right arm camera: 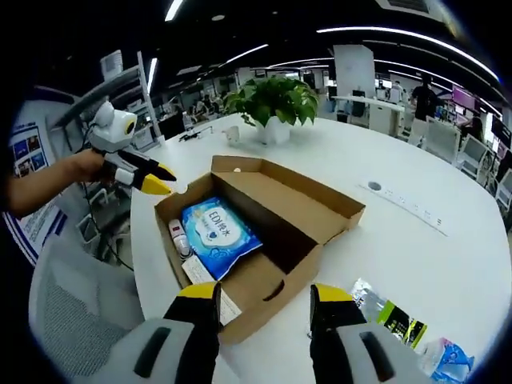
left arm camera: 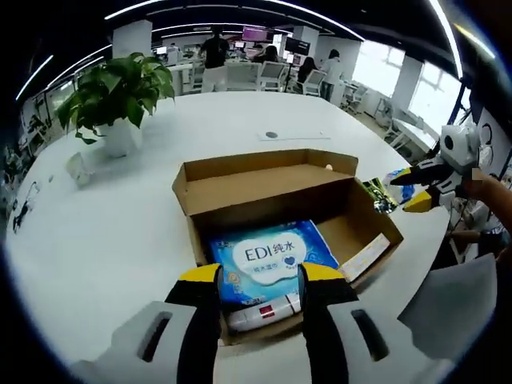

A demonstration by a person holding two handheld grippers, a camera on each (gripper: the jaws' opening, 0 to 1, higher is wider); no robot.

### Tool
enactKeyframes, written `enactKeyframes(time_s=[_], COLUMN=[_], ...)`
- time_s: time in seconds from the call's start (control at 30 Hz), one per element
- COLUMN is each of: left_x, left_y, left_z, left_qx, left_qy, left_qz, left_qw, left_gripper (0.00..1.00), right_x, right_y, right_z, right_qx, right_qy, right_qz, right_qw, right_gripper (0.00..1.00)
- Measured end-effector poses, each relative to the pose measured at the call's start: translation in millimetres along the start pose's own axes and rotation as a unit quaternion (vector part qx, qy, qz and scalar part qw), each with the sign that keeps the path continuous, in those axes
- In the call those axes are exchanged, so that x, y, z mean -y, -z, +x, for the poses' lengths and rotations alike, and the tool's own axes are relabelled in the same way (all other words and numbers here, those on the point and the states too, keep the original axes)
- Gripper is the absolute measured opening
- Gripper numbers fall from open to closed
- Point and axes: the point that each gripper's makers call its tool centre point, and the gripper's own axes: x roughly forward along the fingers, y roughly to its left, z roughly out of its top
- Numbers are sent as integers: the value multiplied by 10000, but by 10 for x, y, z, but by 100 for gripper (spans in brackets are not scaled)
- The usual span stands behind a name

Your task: Operate the shoe box by opening the lid, removing the specified soft item, and placing it in the target area until the item is outside and the box remains undamaged.

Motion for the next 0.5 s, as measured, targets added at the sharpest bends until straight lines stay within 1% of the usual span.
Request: enactKeyframes(time_s=[0.2,0.3,0.4,0.47,0.5], left_x=[-137,-206,-244,-262,-272], left_y=[114,213,302,375,404], left_z=[-62,-90,-94,-92,-90], left_qx=[-42,-83,-138,-178,-194], left_qy=[-150,-224,-264,-255,-261], left_qz=[-68,-182,-237,-355,-398], left_qw=[9999,9995,9993,9989,9987], left_gripper=[37,35,33,32,31], right_x=[-42,-32,-50,-34,-52], right_y=[-32,-8,1,-65,-55], right_z=[167,275,338,371,386], right_qx=[-33,-130,-190,-87,-146], right_qy=[-62,-107,-127,-51,-98], right_qz=[8,31,43,-71,52], right_qw=[10000,9999,9997,9999,9998], right_gripper=[43,42,41,40,40])
